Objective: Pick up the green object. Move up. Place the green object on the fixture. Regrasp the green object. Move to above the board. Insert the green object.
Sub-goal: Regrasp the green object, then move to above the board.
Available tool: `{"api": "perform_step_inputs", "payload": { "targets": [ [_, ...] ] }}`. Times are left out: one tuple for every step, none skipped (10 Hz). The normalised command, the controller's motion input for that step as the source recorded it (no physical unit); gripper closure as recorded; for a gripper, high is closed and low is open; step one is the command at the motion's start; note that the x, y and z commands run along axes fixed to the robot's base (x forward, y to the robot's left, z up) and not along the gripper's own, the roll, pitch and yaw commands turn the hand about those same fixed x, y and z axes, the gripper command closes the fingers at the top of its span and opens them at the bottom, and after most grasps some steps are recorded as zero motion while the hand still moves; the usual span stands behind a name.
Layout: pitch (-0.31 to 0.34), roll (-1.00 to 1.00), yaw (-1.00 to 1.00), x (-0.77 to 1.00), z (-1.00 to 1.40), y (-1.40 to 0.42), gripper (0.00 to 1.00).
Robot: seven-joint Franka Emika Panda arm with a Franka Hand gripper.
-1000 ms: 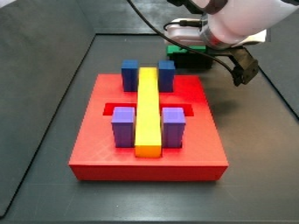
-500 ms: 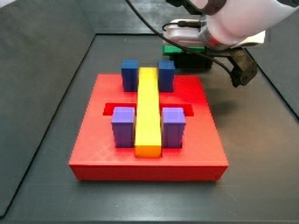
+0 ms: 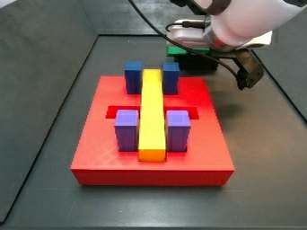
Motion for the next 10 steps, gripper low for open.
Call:
{"api": "perform_step_inputs", "payload": {
  "targets": [
    [0.000, 0.00, 0.00, 0.00, 0.00, 0.00, 1.00],
    [0.000, 0.00, 0.00, 0.00, 0.00, 0.00, 1.00],
    [0.000, 0.00, 0.00, 0.00, 0.00, 0.00, 1.00],
    [0.000, 0.00, 0.00, 0.00, 0.00, 0.00, 1.00],
    [0.000, 0.00, 0.00, 0.00, 0.00, 0.00, 1.00],
    [0.000, 0.00, 0.00, 0.00, 0.00, 0.00, 1.00],
    [0.000, 0.00, 0.00, 0.00, 0.00, 0.00, 1.00],
    [0.000, 0.00, 0.00, 0.00, 0.00, 0.00, 1.00],
    [0.000, 0.00, 0.00, 0.00, 0.00, 0.00, 1.00],
    [0.000, 0.00, 0.00, 0.00, 1.40, 0.00, 1.00]
  ]
}}
